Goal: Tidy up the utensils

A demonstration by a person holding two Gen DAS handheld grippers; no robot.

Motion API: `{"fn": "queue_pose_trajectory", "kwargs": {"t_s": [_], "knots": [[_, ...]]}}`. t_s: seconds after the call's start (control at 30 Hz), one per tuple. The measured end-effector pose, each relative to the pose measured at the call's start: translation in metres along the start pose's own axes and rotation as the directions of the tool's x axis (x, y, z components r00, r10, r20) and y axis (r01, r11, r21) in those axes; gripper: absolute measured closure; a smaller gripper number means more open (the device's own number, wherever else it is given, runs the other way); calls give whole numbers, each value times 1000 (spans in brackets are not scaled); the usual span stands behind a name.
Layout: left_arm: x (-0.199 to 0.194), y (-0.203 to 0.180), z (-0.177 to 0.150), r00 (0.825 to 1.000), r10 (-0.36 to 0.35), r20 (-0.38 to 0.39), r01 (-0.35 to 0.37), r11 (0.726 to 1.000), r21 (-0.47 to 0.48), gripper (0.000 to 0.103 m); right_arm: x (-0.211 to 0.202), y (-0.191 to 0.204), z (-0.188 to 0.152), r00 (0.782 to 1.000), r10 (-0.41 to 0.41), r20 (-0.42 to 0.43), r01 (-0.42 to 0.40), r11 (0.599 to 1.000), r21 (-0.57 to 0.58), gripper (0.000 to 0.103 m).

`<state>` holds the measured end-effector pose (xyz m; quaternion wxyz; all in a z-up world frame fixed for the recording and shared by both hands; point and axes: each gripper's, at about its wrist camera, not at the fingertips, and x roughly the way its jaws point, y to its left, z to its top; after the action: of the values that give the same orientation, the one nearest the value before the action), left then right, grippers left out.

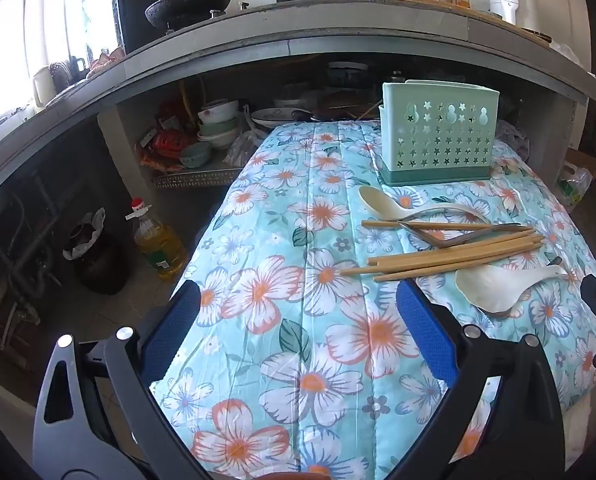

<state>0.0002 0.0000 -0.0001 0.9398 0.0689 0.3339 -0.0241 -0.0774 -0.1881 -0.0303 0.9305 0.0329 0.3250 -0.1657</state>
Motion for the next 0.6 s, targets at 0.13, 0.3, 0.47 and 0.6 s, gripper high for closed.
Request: {"fn": "queue_pose_trajectory", "kwargs": {"t_s": [0.13, 0.3, 0.47, 0.6], "knots": [[0, 0, 0, 1000, -1, 1, 1, 1000, 1, 9, -1, 1, 0, 1000, -2, 1, 2, 1000, 1, 6], [0, 0, 0, 1000, -5, -2, 5, 1000, 1, 9, 0, -1, 0, 1000, 1, -3, -1, 1000, 4, 6], [0, -1, 0, 1000, -3, -2, 3, 1000, 2, 9, -1, -1, 0, 1000, 1, -4, -1, 1000, 2, 6], [0, -1, 0, 1000, -3, -3, 3, 1000, 4, 9, -1, -1, 1, 1000, 1, -4, -1, 1000, 2, 6]]}}
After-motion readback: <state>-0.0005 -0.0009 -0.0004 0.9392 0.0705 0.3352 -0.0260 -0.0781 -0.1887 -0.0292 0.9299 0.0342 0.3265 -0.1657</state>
